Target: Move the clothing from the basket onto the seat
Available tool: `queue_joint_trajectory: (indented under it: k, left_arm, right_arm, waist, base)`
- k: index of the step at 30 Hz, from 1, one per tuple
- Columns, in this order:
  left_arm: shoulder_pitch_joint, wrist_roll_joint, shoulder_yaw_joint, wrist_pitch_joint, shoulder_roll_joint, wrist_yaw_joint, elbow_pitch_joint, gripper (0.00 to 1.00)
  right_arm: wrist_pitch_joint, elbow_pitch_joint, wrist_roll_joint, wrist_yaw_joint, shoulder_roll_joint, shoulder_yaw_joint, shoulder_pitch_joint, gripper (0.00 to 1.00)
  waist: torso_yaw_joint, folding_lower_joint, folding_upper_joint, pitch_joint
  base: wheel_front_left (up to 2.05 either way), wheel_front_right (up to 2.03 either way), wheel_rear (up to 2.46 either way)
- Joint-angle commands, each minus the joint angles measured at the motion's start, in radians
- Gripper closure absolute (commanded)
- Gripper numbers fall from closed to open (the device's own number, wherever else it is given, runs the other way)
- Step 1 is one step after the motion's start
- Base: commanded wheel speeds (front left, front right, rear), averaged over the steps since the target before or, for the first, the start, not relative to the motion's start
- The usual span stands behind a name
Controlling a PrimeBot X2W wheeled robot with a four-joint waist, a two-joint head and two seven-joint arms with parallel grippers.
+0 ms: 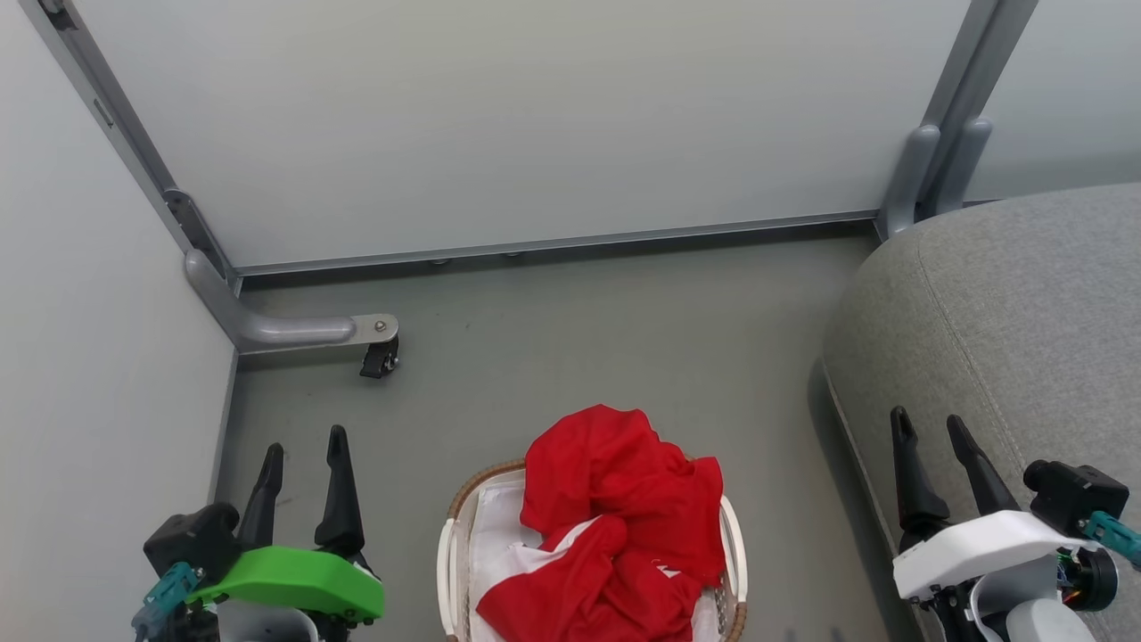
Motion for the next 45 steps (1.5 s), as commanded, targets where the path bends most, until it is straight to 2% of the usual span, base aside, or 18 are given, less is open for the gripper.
queue_joint_trajectory:
  k: [1, 45]
  left_arm:
    - [0.011, 0.027, -0.002, -0.009, 0.007, 0.006, 0.001, 0.00]
    - [0.031, 0.308, -0.023, -0.098, 0.010, 0.005, 0.110, 0.00]
  right_arm:
    - [-0.011, -0.003, -0.030, 0.000, -0.007, 0.002, 0.004, 0.00]
    - [-0.098, 0.019, -0.384, 0.000, -0.010, 0.030, 0.028, 0.00]
  waist:
    - [0.001, 0.0000, -0.0001, 0.000]
    - [0.016, 0.0000, -0.0001, 0.004]
  base:
    - [0.00, 0.00, 0.00]
    - [0.00, 0.00, 0.00]
